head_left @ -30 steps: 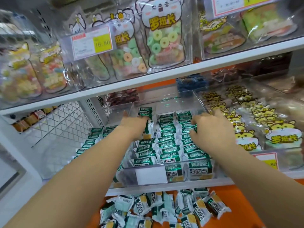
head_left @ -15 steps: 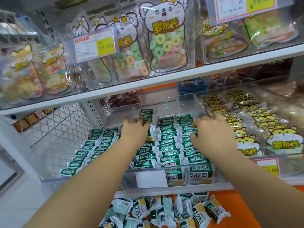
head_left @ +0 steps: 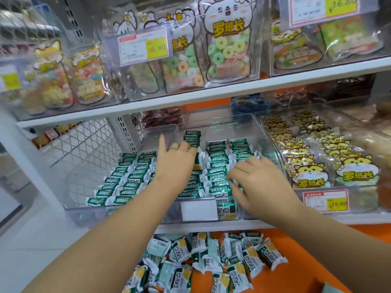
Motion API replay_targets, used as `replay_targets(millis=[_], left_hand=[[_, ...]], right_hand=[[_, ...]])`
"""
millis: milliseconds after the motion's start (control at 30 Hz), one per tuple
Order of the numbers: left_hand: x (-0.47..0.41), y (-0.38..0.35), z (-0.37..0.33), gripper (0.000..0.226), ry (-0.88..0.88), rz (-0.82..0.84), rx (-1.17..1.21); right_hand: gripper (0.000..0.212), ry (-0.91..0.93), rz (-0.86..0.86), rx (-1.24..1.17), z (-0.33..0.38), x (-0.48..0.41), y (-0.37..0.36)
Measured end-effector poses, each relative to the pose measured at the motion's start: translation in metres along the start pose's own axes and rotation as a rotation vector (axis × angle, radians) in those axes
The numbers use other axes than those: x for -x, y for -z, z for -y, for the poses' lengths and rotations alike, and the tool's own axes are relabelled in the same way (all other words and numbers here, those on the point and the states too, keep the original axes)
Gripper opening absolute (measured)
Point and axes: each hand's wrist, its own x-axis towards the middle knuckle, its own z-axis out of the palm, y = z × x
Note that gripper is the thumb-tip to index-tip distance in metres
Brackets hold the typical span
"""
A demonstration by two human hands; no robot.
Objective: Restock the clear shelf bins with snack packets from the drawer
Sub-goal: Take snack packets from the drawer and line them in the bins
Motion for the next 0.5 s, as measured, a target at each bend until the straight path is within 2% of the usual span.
replay_targets(millis=[100, 167, 233, 300, 367, 433, 500], left_hand=[[0.018, -0.004, 0.001, 0.036, -0.028, -0.229, 0.147], [0.04, -0.005, 0.0, 0.023, -0.061, -0.399, 0.35], [0.071, -0.006, -0.006, 0.021, -0.155, -0.452, 0.528], [0.102, -0.02, -0.015, 0.026, -0.277, -0.38, 0.624], [0.127, -0.049, -0.022, 0.025, -0.399, -0.286, 0.64], [0.144, -0.083, -0.028, 0.025, -0.46, -0.157, 0.66], [0.154, -0.109, -0.035, 0.029, -0.461, 0.064, 0.663]], right_hand=[[0.008, 0.131, 0.062, -0.071, 0.01, 0.016, -0.005], [0.003, 0.194, 0.108, -0.116, 0.017, 0.027, -0.009], [0.006, 0.26, 0.122, -0.147, 0.023, 0.037, -0.018], [0.014, 0.313, 0.163, -0.145, 0.029, 0.049, -0.031], [0.009, 0.313, 0.289, -0.129, 0.036, 0.064, -0.047], [0.005, 0.275, 0.515, -0.09, 0.045, 0.079, -0.061], [0.016, 0.228, 0.808, -0.03, 0.051, 0.094, -0.078]])
